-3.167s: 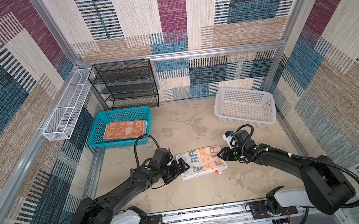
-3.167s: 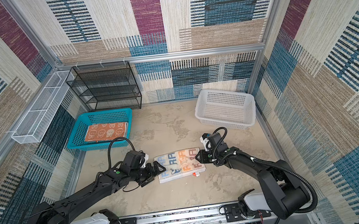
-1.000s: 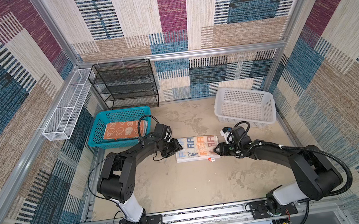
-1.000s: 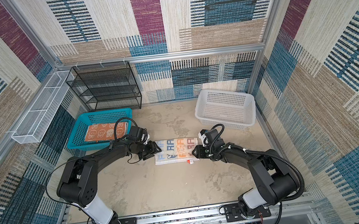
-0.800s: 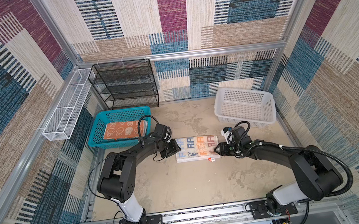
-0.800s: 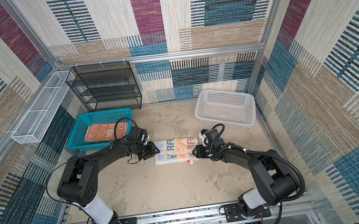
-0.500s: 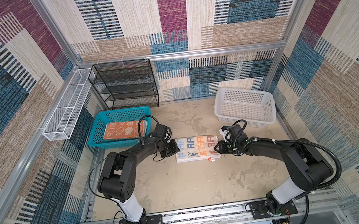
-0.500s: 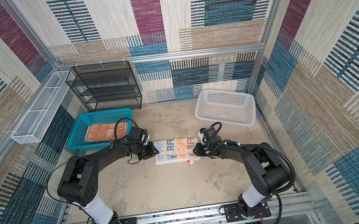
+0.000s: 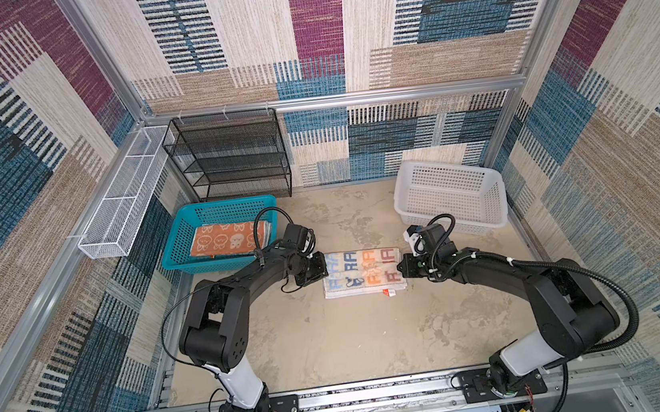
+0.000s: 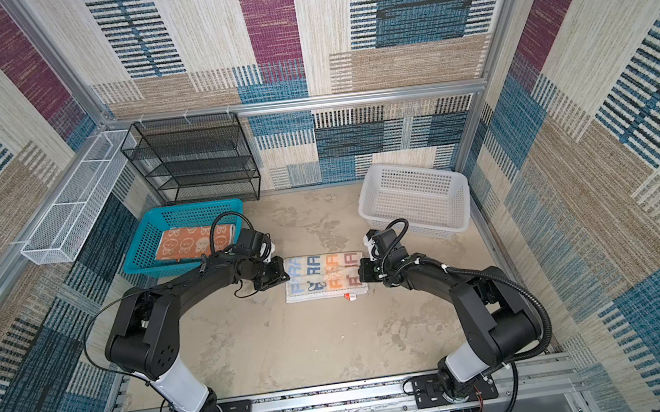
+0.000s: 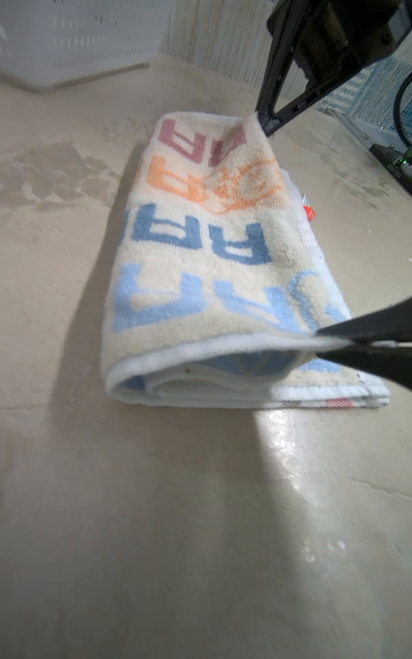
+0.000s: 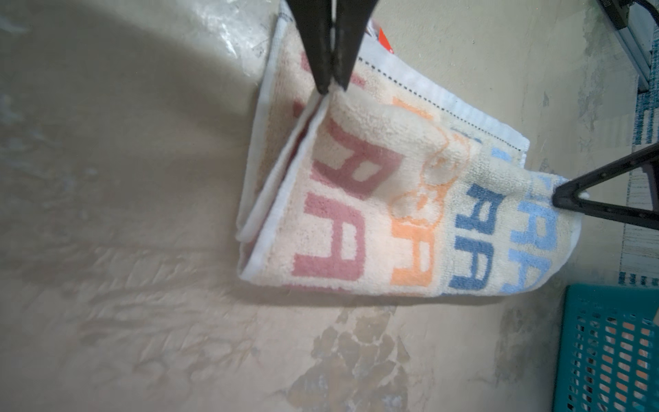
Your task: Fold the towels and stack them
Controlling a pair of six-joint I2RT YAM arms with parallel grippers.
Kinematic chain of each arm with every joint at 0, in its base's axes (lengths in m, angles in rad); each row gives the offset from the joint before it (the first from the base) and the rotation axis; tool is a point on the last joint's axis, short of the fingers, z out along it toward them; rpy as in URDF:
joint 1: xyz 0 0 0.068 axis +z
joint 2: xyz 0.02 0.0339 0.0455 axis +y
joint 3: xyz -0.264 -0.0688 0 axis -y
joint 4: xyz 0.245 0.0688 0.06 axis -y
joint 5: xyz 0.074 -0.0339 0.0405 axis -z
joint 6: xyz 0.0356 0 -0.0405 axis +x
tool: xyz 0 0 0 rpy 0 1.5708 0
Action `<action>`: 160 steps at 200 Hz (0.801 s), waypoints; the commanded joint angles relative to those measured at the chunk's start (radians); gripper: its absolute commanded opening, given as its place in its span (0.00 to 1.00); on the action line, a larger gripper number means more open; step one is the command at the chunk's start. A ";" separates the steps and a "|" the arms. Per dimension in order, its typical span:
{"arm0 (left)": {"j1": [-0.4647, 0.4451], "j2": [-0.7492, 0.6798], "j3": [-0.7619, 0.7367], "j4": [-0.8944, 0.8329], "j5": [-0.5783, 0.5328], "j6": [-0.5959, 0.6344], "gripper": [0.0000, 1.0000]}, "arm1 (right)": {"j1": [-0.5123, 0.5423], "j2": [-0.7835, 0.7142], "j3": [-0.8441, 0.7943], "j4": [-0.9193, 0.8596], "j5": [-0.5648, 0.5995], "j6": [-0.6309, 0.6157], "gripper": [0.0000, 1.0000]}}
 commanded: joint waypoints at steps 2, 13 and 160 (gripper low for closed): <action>0.000 -0.036 0.028 -0.060 -0.010 0.039 0.00 | 0.002 -0.047 0.008 -0.031 0.025 -0.006 0.00; -0.001 -0.052 0.028 -0.070 0.000 0.040 0.00 | 0.001 -0.068 0.002 -0.041 0.020 -0.008 0.00; -0.028 -0.055 -0.233 0.105 0.085 -0.027 0.03 | 0.002 -0.071 -0.173 0.036 -0.021 0.010 0.02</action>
